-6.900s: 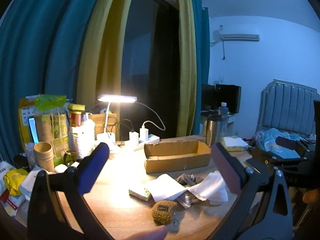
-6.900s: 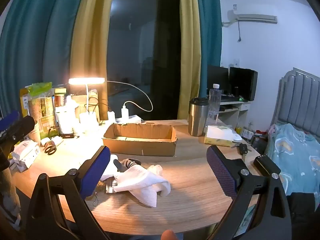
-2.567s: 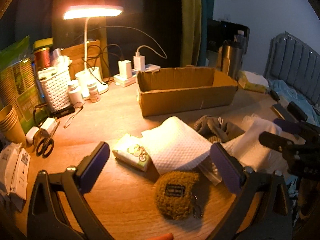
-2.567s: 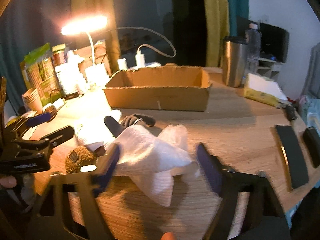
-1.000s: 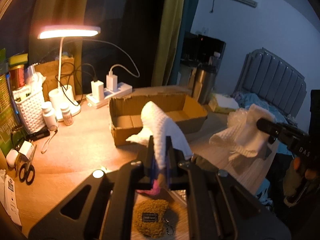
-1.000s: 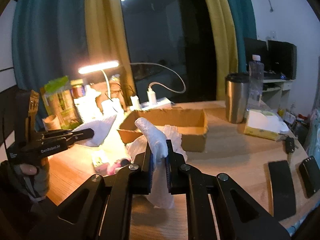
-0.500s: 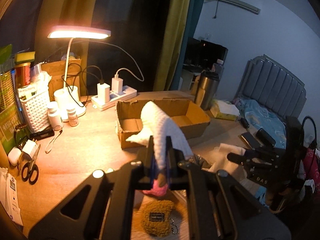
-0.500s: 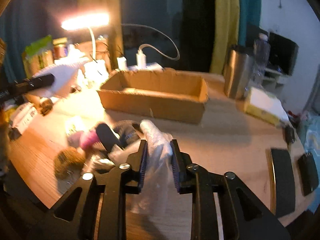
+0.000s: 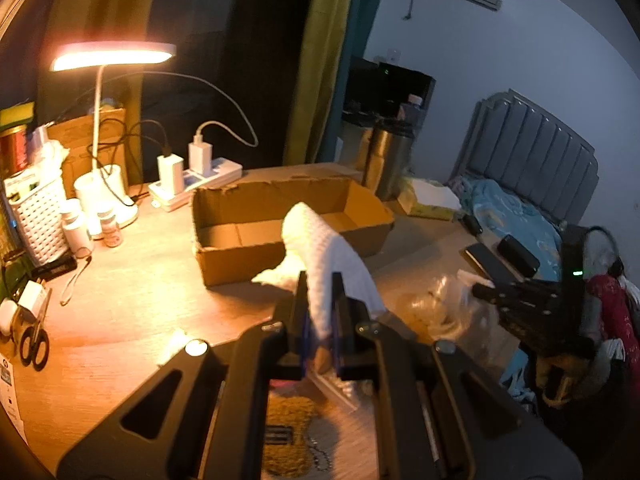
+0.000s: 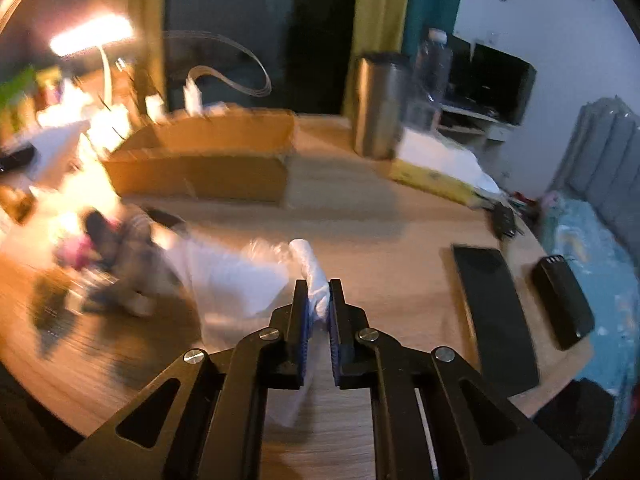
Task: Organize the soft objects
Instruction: 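Lift both white cloths and carry them toward the cardboard box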
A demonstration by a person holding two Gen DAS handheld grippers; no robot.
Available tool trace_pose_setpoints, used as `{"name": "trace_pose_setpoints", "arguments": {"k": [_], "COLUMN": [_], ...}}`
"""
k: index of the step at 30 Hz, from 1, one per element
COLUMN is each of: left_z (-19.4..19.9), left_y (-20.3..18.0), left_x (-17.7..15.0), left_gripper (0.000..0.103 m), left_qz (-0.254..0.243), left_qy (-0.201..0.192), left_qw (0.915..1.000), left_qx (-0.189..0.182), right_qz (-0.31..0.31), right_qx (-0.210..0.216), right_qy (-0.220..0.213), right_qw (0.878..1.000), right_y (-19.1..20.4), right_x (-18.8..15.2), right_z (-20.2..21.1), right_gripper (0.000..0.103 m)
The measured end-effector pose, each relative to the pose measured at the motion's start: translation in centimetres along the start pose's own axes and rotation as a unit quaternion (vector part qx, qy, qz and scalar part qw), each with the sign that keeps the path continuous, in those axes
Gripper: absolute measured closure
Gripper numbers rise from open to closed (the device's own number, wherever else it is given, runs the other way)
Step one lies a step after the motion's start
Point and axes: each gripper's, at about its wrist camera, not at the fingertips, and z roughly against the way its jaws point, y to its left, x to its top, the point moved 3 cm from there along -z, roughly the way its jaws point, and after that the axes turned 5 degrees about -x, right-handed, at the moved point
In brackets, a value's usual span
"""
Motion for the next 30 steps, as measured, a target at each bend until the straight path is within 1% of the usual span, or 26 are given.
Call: {"name": "trace_pose_setpoints", "arguments": {"k": [3, 8, 9, 10, 11, 13, 14, 15, 18, 21, 23, 26, 28, 30], "left_z": [-0.7, -2.0, -2.3, -2.5, -2.6, -2.9, -3.1, -3.1, -3.1, -2.9, -2.7, -2.3, -2.0, -1.6], "left_y": [-0.9, -1.9, -2.2, -2.4, -2.5, -2.8, -2.9, -3.0, -3.2, -3.4, -3.5, -3.2, -2.8, -2.4], "left_x": [-0.1, 0.0, 0.0, 0.1, 0.2, 0.4, 0.5, 0.7, 1.2, 1.6, 1.7, 2.0, 2.2, 2.5], "left_gripper": [0.095, 0.095, 0.095, 0.095, 0.095, 0.095, 0.095, 0.095, 0.095, 0.095, 0.095, 0.095, 0.095, 0.095], "left_qz": [-0.01, -0.018, -0.019, -0.021, -0.022, -0.024, -0.025, -0.025, -0.03, -0.034, -0.037, -0.036, -0.033, -0.031], "left_qy": [0.009, 0.019, 0.021, 0.021, 0.022, 0.021, 0.021, 0.02, 0.014, 0.008, 0.006, 0.0, -0.006, -0.012], "left_qw": [0.9999, 0.9997, 0.9996, 0.9995, 0.9995, 0.9995, 0.9994, 0.9995, 0.9994, 0.9994, 0.9993, 0.9993, 0.9994, 0.9994], "left_qx": [-0.003, 0.002, 0.003, 0.004, 0.005, 0.007, 0.008, 0.008, 0.009, 0.007, 0.007, 0.009, 0.011, 0.014], "right_qz": [-0.004, 0.033, 0.037, 0.032, 0.022, -0.006, -0.019, -0.024, -0.018, -0.018, -0.017, -0.011, -0.01, -0.004], "right_qx": [-0.008, -0.074, -0.084, -0.083, -0.075, -0.025, 0.004, 0.023, 0.054, 0.093, 0.102, 0.105, 0.11, 0.106], "right_qy": [0.018, 0.021, 0.022, 0.02, 0.014, -0.016, -0.033, -0.051, -0.095, -0.129, -0.142, -0.158, -0.16, -0.16], "right_qw": [1.0, 0.996, 0.996, 0.996, 0.997, 1.0, 0.999, 0.998, 0.994, 0.987, 0.984, 0.982, 0.981, 0.981], "right_y": [-1.3, -3.2, -3.7, -4.2, -4.7, -5.1, -5.1, -5.0, -4.1, -3.4, -2.9, -2.5, -2.4, -1.9], "right_x": [-0.9, -1.2, -1.2, -0.9, -0.4, 1.0, 2.0, 2.8, 4.9, 6.6, 7.5, 9.0, 9.6, 10.1], "right_z": [-2.0, -4.4, -4.8, -4.9, -4.6, -3.0, -2.0, -0.9, 1.8, 4.2, 5.2, 6.4, 6.4, 5.9], "right_gripper": [0.093, 0.093, 0.093, 0.093, 0.093, 0.093, 0.093, 0.093, 0.093, 0.093, 0.093, 0.093, 0.093, 0.093]}}
